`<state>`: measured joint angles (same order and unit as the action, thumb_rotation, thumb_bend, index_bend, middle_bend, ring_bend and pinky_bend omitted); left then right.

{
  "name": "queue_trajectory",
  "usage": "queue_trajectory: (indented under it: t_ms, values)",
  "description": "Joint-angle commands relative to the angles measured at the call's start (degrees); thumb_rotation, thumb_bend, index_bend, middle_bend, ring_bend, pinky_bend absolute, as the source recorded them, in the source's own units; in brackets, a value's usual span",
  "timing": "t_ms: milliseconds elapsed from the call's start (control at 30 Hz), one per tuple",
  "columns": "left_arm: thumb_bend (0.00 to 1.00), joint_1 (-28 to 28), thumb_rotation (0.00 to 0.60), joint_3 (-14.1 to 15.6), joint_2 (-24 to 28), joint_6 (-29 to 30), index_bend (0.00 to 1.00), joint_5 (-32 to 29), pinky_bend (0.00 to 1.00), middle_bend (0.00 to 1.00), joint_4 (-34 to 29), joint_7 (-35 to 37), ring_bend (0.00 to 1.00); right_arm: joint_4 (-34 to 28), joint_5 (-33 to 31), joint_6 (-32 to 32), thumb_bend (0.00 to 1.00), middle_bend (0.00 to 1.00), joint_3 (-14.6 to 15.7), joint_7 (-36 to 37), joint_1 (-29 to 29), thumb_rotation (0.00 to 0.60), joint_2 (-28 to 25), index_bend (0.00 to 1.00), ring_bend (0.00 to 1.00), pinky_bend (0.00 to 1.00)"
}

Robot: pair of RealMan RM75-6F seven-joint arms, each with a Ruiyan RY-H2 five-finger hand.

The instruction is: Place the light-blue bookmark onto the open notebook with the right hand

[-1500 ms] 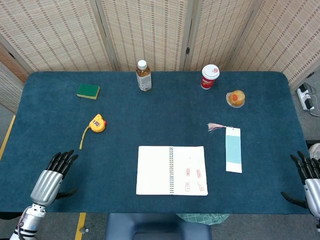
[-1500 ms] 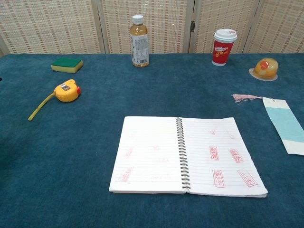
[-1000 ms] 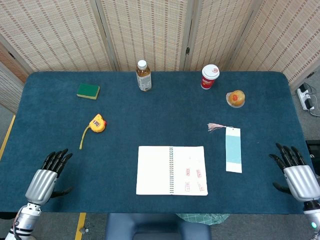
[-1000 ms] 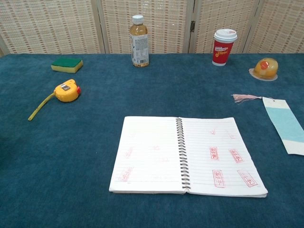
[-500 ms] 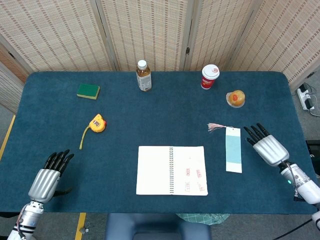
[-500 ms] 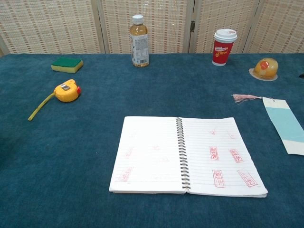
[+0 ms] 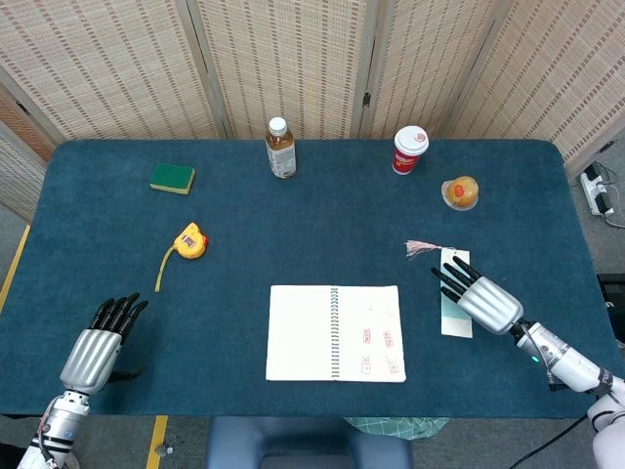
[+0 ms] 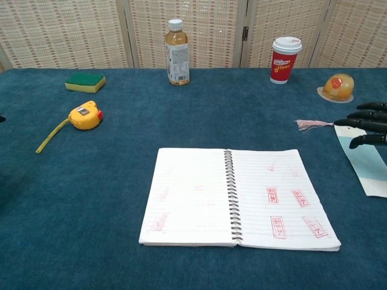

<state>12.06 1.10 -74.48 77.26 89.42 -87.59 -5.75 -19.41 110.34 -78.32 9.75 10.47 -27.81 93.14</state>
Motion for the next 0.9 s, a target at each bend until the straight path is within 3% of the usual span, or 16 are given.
queue_trajectory:
  t_ms: [33,133,500,900]
  values:
    - [0.14,0.0,0.600,-0.1,-0.2,-0.1,0.06,-0.3,0.00,0.02,0.2,-0.1,0.00,2.2,0.0,-0.2,0.10,0.03,1.1,1.8,0.1,0.600,1.8,0.28,0.00,0.00]
    - [0.14,0.1,0.600,-0.1,-0.2,-0.3,0.06,-0.5,0.00,0.02,0.4,0.0,0.00,3.8,-0.2,-0.1,0.16,0.03,1.6,2.9,0.0,0.600,2.9,0.28,0.00,0.00]
    - [0.14,0.4,0.600,-0.1,-0.6,-0.8,0.06,-0.7,0.00,0.01,1.0,0.4,0.00,6.6,-0.6,0.8,0.18,0.03,3.6,4.6,-0.4,0.600,4.0,0.31,0.00,0.00]
    - [0.14,0.6,0.600,-0.1,-0.7,-1.0,0.05,-1.0,0.00,0.02,1.4,0.7,0.00,7.3,-1.6,1.0,0.20,0.05,4.3,4.4,-0.4,0.600,4.8,0.44,0.03,0.00]
